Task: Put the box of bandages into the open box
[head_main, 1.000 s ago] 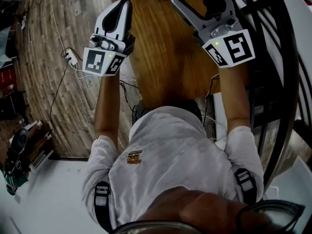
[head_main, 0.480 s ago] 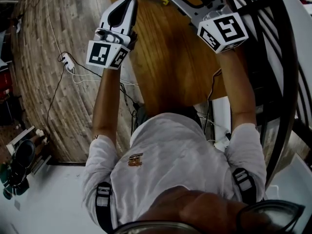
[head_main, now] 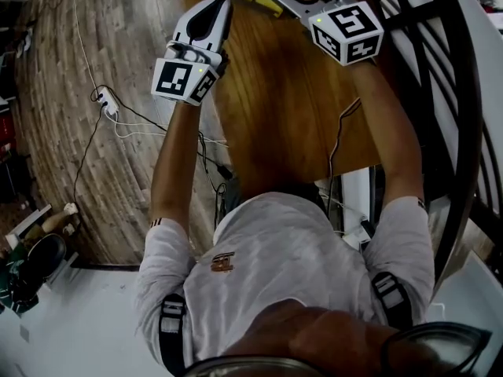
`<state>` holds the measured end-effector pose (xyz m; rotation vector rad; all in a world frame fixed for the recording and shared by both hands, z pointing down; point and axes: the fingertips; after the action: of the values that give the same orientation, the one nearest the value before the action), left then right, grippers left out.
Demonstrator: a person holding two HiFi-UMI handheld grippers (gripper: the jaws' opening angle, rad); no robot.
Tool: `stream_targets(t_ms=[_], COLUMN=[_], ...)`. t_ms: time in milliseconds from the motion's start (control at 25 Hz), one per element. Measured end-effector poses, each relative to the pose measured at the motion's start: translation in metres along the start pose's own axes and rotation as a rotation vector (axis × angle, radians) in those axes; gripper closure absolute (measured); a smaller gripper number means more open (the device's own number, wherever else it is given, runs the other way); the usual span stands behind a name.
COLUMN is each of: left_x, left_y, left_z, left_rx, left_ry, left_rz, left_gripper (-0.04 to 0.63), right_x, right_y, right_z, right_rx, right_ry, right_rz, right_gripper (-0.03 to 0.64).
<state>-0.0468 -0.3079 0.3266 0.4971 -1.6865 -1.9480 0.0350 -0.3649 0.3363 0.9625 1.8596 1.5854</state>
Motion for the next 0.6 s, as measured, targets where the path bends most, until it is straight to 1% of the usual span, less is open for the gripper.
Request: stream_targets(t_ms=[160,280,440,600], left_x=[0.016,0.022,0.029,0.040], left_y=[0.011,0.021,0.036,0.041], left_z=[-0.008,-0.012,-0.018,-0.030], left_rx=[0.014,0.011,0.025,0.038], left_ry=[-0.004,-0.001,0.014,0.027], left_rz=[0.005,0.015,-0.004,-0.009], left_gripper=[0.575,0.575,0.575,0.575], right_x=[-0.015,-0.022,-0.030,-0.043], right_y=[0.020,0.037,0.065,0.080], right_z=[-0.028,-0.038,-0.054,-0.073], right_rx=[0.088,0.141,0.216,0.297], right_ry=[-0.006,-0.006,-0.009,-0.012], right_rz=[0.013,0.016,0.000,0.000], right_gripper=[0.302,0.302,0.302,0.302])
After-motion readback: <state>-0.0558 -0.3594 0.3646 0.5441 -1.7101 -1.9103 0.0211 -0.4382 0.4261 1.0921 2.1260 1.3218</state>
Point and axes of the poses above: the fingertips, and each gripper's own axes: z backward along the fingers, x to its left, y out of its underside, and after that the axes turned 3 degrees about -y, right-handed
